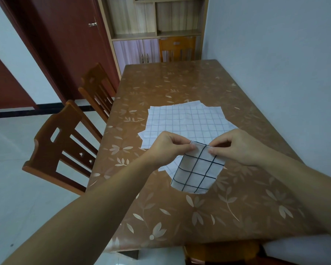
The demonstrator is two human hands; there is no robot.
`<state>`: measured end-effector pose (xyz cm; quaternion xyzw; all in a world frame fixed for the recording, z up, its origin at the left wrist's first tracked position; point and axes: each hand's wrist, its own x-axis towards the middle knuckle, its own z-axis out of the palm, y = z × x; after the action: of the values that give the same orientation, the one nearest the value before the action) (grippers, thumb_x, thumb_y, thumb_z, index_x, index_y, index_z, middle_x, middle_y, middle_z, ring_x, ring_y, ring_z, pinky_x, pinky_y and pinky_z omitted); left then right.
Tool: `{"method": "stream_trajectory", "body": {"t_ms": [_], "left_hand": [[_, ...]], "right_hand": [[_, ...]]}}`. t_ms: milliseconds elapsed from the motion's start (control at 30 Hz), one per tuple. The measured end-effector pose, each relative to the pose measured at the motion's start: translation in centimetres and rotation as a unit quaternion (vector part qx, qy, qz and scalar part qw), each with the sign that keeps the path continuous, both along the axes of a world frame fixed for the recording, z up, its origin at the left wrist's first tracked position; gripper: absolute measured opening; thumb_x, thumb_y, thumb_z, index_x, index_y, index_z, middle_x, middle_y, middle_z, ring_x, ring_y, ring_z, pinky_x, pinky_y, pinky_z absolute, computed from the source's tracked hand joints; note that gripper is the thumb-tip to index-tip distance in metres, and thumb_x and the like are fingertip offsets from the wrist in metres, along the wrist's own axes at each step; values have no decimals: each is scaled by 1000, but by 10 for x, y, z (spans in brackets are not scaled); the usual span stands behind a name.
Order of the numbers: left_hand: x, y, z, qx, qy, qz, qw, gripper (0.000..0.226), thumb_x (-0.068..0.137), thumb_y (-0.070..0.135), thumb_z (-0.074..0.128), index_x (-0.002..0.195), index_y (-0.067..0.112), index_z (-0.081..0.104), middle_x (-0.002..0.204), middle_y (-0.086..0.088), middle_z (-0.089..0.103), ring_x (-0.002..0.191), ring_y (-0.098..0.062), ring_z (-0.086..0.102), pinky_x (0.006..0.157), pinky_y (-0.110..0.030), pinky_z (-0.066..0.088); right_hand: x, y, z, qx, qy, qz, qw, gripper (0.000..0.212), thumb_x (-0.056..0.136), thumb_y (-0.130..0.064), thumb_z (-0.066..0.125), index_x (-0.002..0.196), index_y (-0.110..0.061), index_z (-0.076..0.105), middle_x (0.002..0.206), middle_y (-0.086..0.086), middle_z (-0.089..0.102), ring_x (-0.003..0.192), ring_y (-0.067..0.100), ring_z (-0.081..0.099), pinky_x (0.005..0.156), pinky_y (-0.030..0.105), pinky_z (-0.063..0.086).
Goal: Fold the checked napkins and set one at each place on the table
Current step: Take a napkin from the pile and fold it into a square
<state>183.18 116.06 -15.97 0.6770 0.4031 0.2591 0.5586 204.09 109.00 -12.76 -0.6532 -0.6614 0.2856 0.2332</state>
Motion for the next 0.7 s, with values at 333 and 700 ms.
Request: {"method": "stream_trajectory", "body": {"t_ms": [333, 700], "left_hand": [[8, -7, 6, 41, 23, -9, 999, 13, 84, 16, 76, 88, 4, 78, 86, -4, 77, 87, -16, 73, 88, -32, 57], [-19, -5, -9, 60, 136, -43, 988, 18, 79, 27, 80, 76, 9, 78, 67, -2, 71, 55, -7, 53, 55, -19, 41]], "right_hand": [[-28, 5, 8, 111, 13, 0, 994, 9, 84, -20, 72, 79, -25, 78, 77, -15, 73, 81, -3, 64, 75, 15, 48], [-8, 7, 29, 144, -2, -50, 988, 12, 89, -21, 66, 79, -27, 69, 82, -17, 67, 73, 1, 62, 65, 5, 42]]}}
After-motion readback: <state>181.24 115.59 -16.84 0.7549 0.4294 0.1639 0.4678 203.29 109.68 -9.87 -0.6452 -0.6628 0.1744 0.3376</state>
